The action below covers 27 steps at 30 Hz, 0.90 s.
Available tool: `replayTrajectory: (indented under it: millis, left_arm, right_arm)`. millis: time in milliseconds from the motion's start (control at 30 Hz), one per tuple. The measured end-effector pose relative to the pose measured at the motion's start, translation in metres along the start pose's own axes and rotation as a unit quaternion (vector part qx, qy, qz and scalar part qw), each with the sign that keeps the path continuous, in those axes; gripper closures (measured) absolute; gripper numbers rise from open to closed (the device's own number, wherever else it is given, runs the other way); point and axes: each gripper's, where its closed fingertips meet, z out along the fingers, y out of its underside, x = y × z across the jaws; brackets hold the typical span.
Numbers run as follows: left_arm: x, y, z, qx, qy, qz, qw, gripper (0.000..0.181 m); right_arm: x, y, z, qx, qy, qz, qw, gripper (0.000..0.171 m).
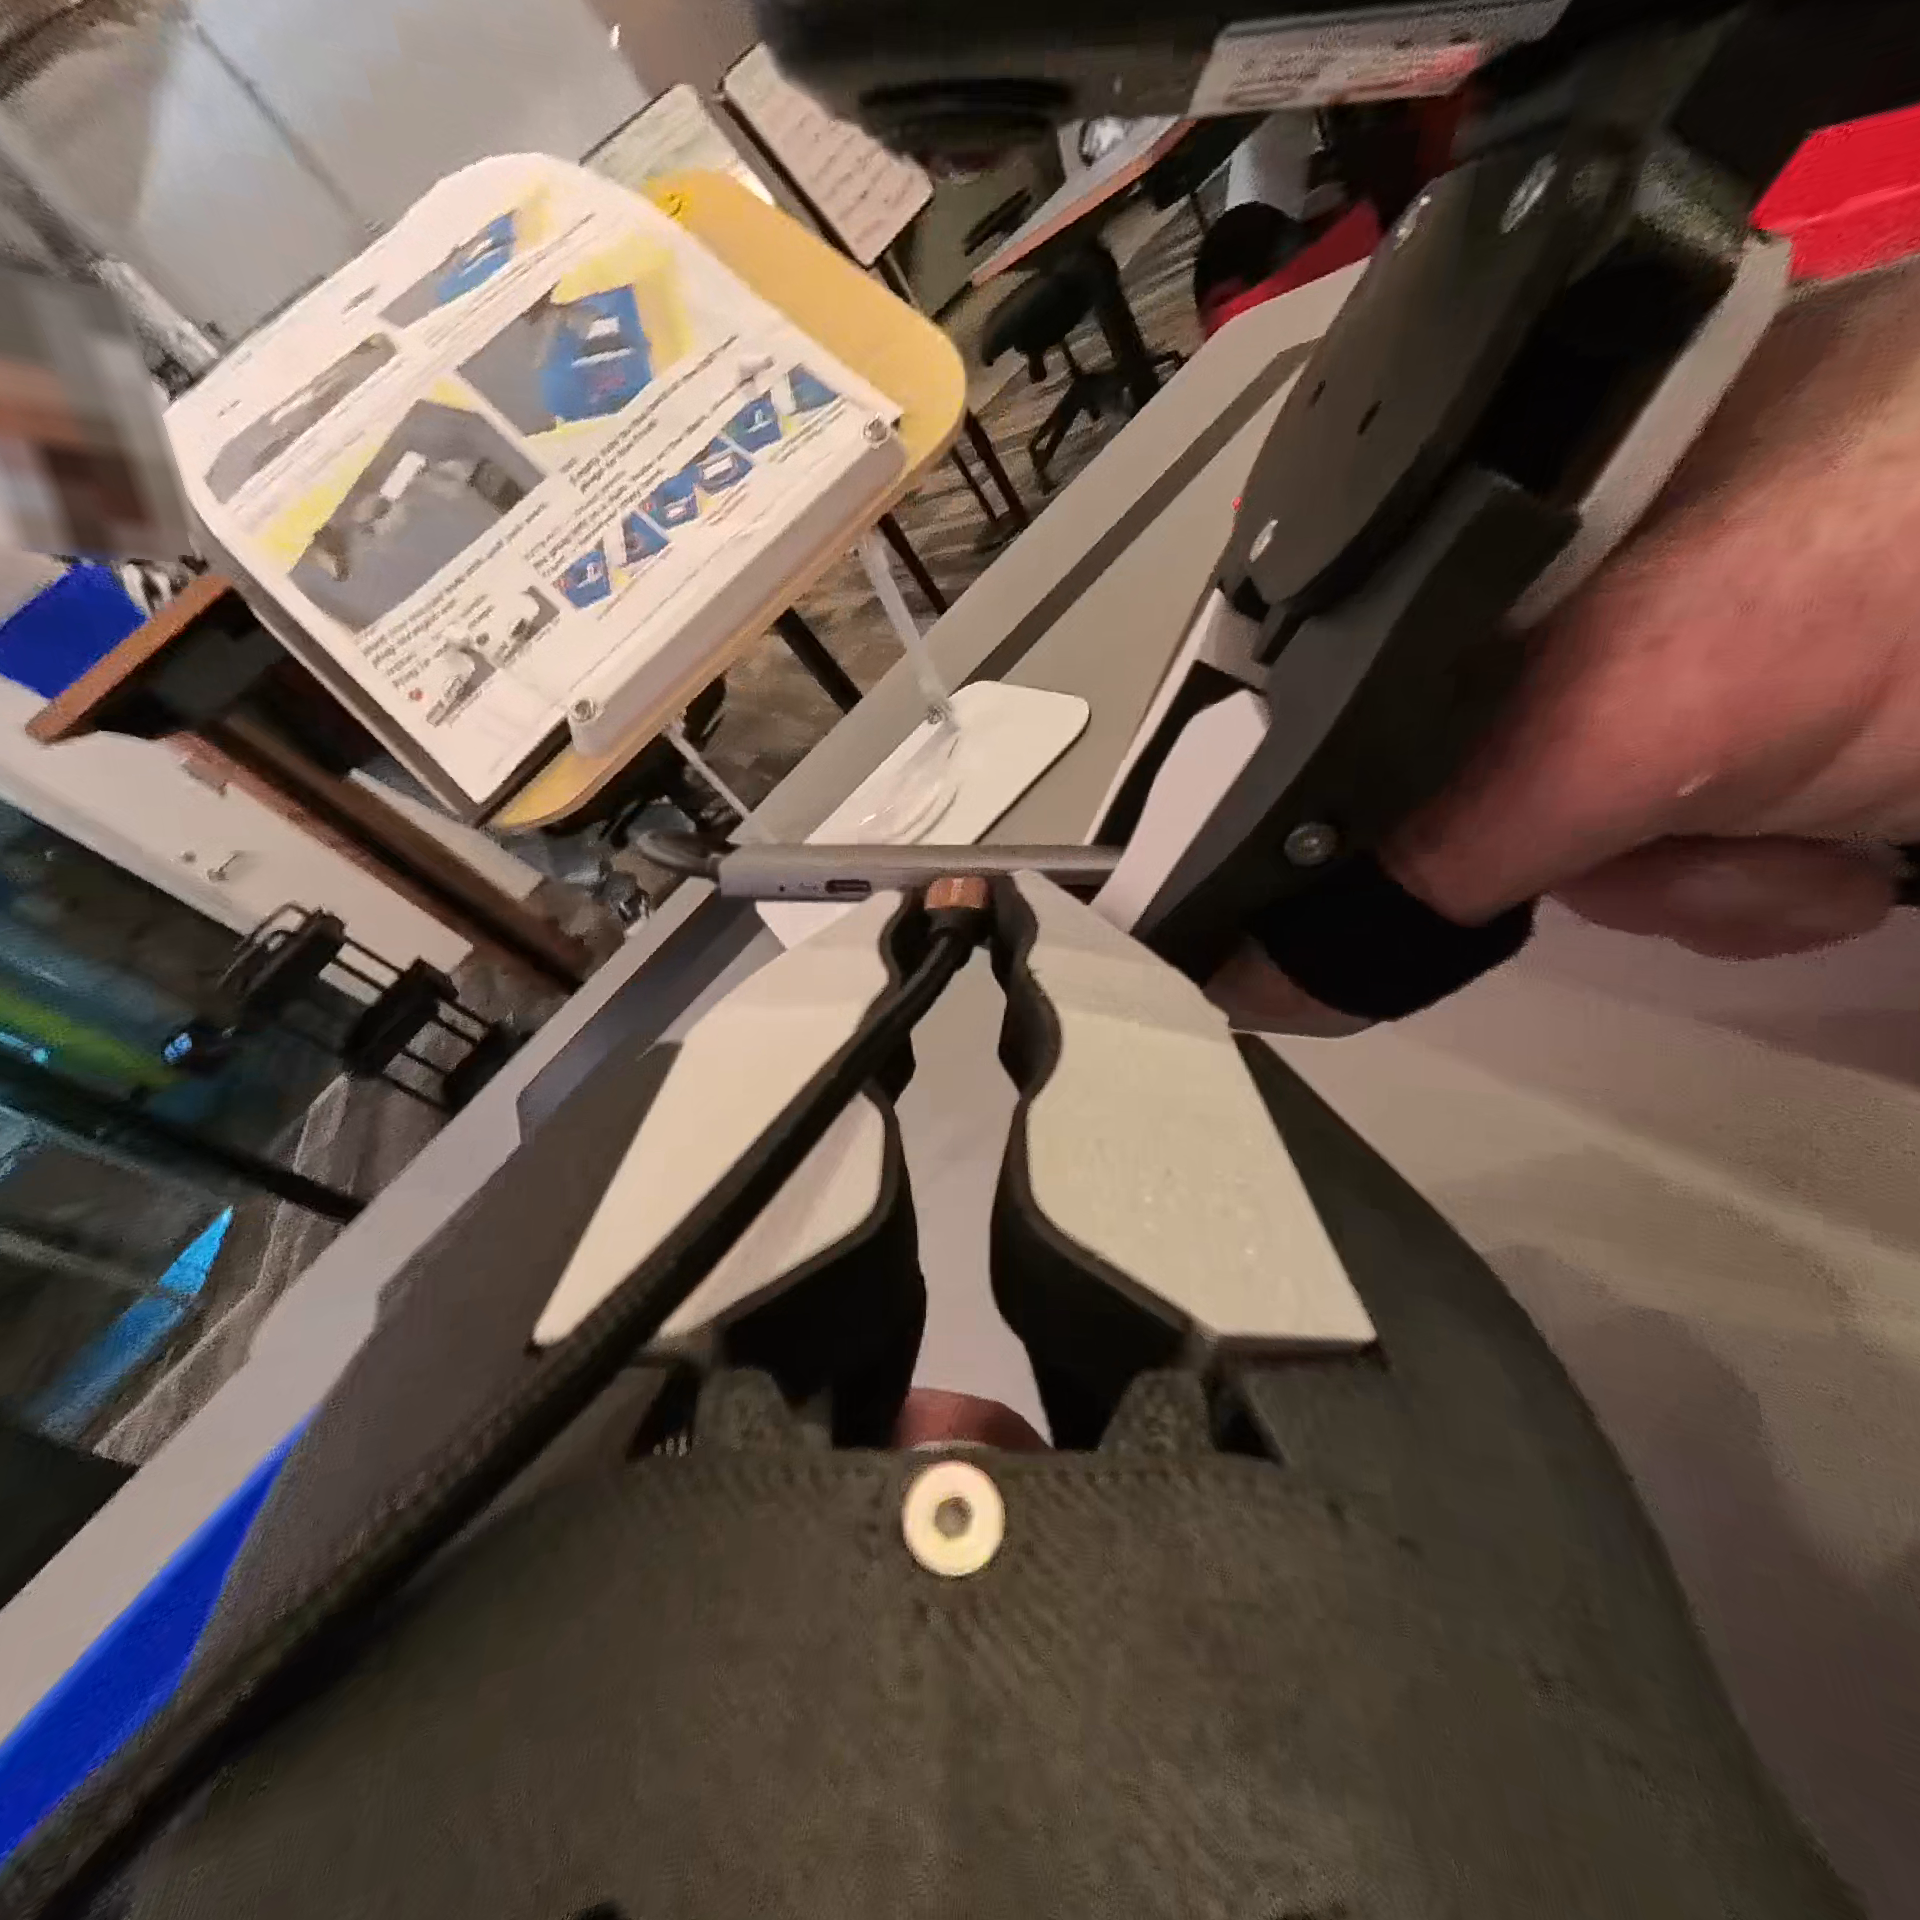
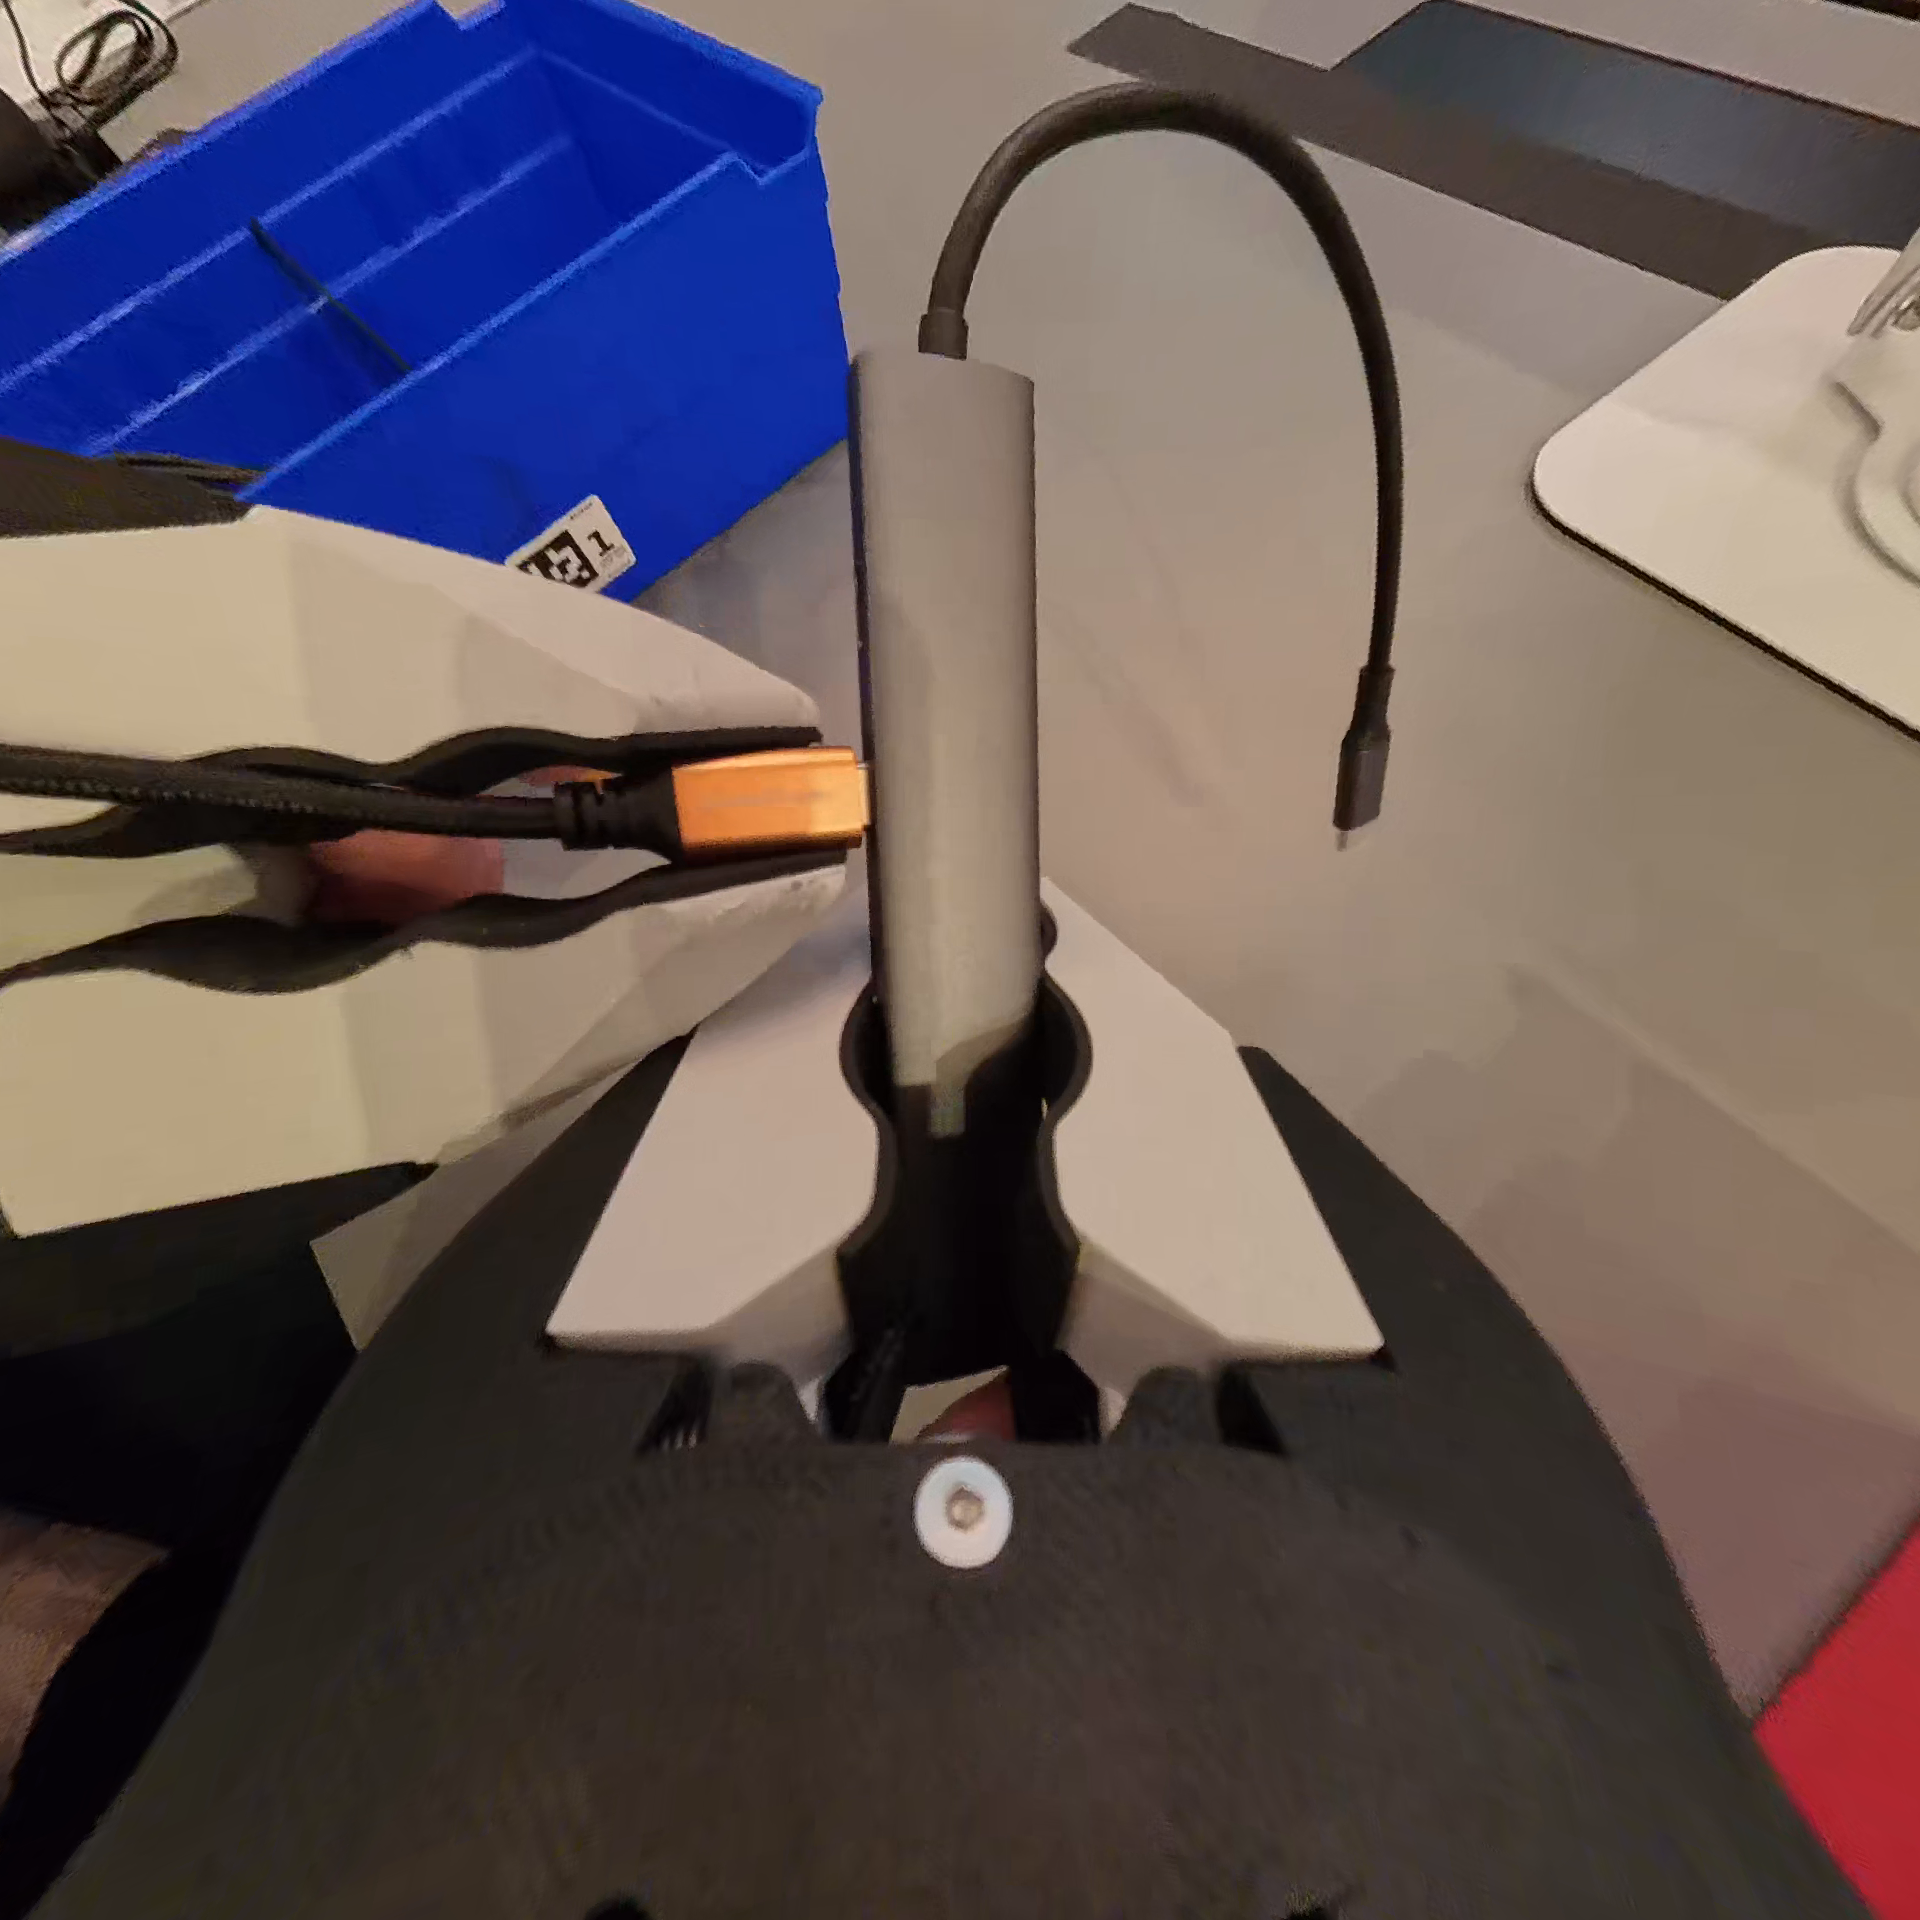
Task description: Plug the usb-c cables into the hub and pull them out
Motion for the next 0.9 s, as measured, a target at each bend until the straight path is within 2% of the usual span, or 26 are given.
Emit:
replayTrajectory:
  millis: [67,200,300,367,400,467,600,800,900]
  left_arm:
    - [0.003,0.003,-0.001,-0.007,-0.011,0.001,1.0,0.169]
    - [0.004,0.0,-0.002,0.01,0.04,-0.022,0.999,0.17]
    - [0.003,-0.011,-0.01,0.07,0.124,-0.009,0.99,0.169]
    - [0.003,-0.012,-0.016,0.093,0.192,-0.029,0.977,0.168]
    - [0.0,-0.013,-0.015,0.097,0.199,-0.042,0.974,0.168]
    - [-0.003,-0.011,-0.01,0.085,0.174,-0.04,0.98,0.168]
    - [-0.004,-0.008,-0.004,0.045,0.049,0.023,0.998,0.17]
    - [0.001,-0.006,-0.005,0.028,-0.009,0.066,0.997,0.169]
    - [-0.003,-0.008,-0.006,0.026,-0.023,0.051,0.998,0.169]
  right_arm:
    - [-0.001,0.004,0.0,-0.003,-0.004,-0.005,1.0,0.157]
    - [-0.003,0.0,-0.002,0.005,-0.013,-0.017,1.0,0.157]
    - [-0.013,-0.005,-0.009,0.015,-0.043,-0.034,0.998,0.157]
    - [-0.017,-0.008,-0.009,0.019,-0.047,-0.034,0.998,0.157]
    - [-0.015,-0.01,-0.008,0.02,-0.037,-0.033,0.999,0.157]
    - [-0.008,-0.012,-0.006,0.018,-0.019,-0.025,0.999,0.157]
    - [-0.002,-0.009,-0.003,0.014,-0.001,-0.009,1.0,0.157]
    - [-0.001,-0.003,-0.003,0.01,0.004,-0.012,1.0,0.158]
    - [-0.002,-0.008,-0.004,0.015,0.011,-0.019,1.0,0.157]
